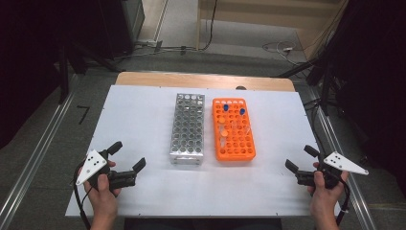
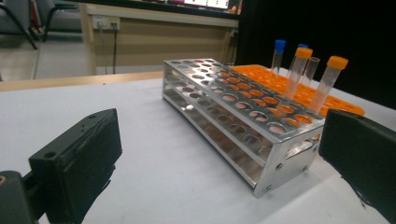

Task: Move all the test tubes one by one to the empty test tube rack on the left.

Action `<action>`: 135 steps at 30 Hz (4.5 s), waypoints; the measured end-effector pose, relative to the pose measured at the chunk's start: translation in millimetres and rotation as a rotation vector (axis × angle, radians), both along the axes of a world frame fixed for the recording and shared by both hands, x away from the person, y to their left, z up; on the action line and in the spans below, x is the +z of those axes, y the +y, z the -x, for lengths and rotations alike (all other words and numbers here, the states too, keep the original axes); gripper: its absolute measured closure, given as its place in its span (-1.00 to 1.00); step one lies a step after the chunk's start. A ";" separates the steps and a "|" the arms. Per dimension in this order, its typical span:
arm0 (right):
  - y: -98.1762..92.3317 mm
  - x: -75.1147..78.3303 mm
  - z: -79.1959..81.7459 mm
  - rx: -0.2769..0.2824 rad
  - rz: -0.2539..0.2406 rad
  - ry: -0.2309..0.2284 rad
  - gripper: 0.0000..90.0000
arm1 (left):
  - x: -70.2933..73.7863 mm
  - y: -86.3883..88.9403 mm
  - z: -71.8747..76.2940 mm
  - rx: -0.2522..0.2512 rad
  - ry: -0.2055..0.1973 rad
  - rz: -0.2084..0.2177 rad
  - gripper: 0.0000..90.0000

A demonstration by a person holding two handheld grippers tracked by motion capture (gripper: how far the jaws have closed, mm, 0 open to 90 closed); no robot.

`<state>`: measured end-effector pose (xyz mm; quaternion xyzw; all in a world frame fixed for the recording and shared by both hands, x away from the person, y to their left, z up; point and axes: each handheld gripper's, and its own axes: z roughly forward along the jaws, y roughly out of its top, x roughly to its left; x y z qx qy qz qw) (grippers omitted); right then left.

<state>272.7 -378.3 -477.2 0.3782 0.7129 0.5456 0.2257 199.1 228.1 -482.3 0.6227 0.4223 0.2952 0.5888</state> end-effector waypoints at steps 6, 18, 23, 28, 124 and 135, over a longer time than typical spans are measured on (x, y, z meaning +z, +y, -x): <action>5.8 3.4 -2.0 0.020 0.003 0.002 -1.00 | 0.0 -4.0 -0.3 0.015 0.008 -0.039 -1.00; 37.1 29.3 -25.7 0.077 -0.023 0.008 -1.00 | 2.2 -14.1 -4.5 -0.003 0.029 -0.065 -1.00; 54.5 33.6 -38.7 0.111 -0.016 0.028 -1.00 | 3.5 -15.8 -8.7 -0.025 0.041 -0.059 -1.00; 67.6 35.3 -49.6 0.137 -0.033 0.051 -0.96 | 3.4 -17.8 -9.1 -0.036 0.046 -0.059 -1.00; 209.7 12.2 35.2 0.478 0.179 0.129 0.65 | 25.8 -121.5 7.0 -0.389 0.114 -0.074 -0.15; 229.9 10.2 43.7 0.529 0.205 0.126 0.65 | 25.1 -138.8 6.1 -0.463 0.126 -0.076 0.16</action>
